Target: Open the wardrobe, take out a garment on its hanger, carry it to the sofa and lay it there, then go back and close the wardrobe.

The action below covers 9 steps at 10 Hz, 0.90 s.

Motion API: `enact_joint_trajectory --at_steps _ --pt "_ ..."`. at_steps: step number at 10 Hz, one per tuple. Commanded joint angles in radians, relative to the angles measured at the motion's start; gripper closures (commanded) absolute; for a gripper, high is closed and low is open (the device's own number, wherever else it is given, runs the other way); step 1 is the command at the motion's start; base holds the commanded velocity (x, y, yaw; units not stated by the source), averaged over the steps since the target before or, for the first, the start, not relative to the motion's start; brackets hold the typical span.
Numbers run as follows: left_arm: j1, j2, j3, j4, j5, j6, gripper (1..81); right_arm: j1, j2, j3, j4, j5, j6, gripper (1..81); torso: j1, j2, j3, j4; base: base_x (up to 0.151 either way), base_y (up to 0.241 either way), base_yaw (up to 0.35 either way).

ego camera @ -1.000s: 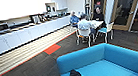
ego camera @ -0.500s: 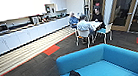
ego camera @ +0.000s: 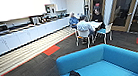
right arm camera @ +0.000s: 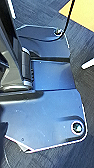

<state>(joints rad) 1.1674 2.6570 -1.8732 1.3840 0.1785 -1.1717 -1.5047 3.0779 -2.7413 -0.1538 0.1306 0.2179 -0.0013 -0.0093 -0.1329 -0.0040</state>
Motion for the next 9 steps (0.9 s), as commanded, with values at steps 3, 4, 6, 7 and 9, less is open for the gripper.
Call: enact_joint_trajectory --at_steps 3,4,6,7,9 --pt "0.031 0.055 -0.259 0.023 -0.094 -0.002 1.0 0.034 0.003 0.006 0.002 -0.052 0.0 1.0 0.001 0.0 0.0 0.0 0.0 0.0 0.0" --pt "0.063 0.077 -0.321 0.024 -0.117 -0.002 1.0 0.034 0.003 0.006 0.002 -0.051 0.0 1.0 0.001 0.0 0.043 0.0 0.0 0.0 0.0" --pt "0.122 0.118 -0.44 0.035 -0.175 0.0 1.0 0.031 0.003 0.005 0.002 -0.051 -0.002 1.0 0.001 0.0 0.101 0.0 0.0 0.0 0.0" --pt "0.14 0.136 -0.486 0.036 -0.185 0.0 1.0 0.033 0.003 0.005 0.002 -0.051 -0.002 1.0 0.001 0.0 0.126 0.0 0.0 0.0 0.0" --pt "0.166 0.173 -0.549 0.036 -0.185 0.001 1.0 0.036 0.004 0.003 0.001 -0.052 -0.002 1.0 0.001 -0.001 0.172 0.0 0.0 0.0 0.0"
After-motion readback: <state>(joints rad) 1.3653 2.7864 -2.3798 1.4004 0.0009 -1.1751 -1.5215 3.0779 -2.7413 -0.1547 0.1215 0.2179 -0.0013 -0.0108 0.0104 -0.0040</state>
